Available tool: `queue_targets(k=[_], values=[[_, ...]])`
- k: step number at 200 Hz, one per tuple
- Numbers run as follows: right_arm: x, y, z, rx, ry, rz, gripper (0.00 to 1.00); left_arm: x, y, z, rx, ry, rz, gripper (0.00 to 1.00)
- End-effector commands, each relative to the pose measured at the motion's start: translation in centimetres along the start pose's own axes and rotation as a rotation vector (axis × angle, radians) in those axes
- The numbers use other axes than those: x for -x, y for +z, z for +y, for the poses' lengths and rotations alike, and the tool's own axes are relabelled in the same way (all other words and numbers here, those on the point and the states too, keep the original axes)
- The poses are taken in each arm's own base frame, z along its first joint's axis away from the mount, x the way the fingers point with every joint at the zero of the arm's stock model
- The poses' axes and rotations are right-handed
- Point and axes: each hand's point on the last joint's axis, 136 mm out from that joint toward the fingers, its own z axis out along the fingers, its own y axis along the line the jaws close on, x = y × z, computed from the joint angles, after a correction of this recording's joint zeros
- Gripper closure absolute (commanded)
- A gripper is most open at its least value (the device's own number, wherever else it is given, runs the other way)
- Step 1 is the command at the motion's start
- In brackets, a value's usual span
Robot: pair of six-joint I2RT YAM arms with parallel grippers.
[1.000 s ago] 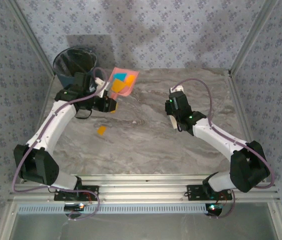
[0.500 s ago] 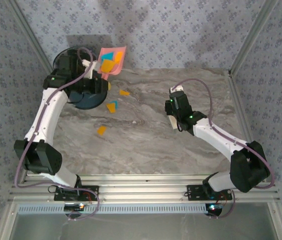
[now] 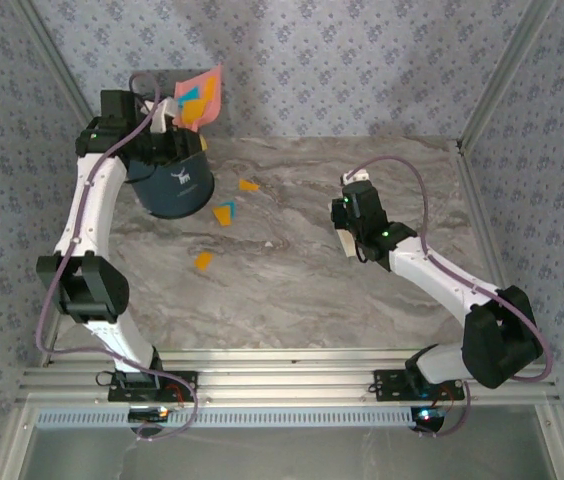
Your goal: Sweep away the paper scraps from the table
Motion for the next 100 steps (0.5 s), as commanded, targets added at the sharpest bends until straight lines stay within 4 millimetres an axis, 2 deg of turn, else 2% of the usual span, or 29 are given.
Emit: queue_targets(k=[1,59,100], values=[[1.1,-0.8,-0.2,0.007,0.027,-0.028,1.0,1.9,-0.8,-1.3,-0.057,-0.023,-0.054,1.0],[1.0,-0.7,-0.4,0.001,0.032,-0.023,1.0,2.7,-1.0,-0.3,-0.09,-0.131,-0.081,1.0],[0.7,-0.5,-0.4,0.001,0.037,-0.017,1.0,4.1,-1.7,0.2,-0.135,-0.206,-0.158,1.0]])
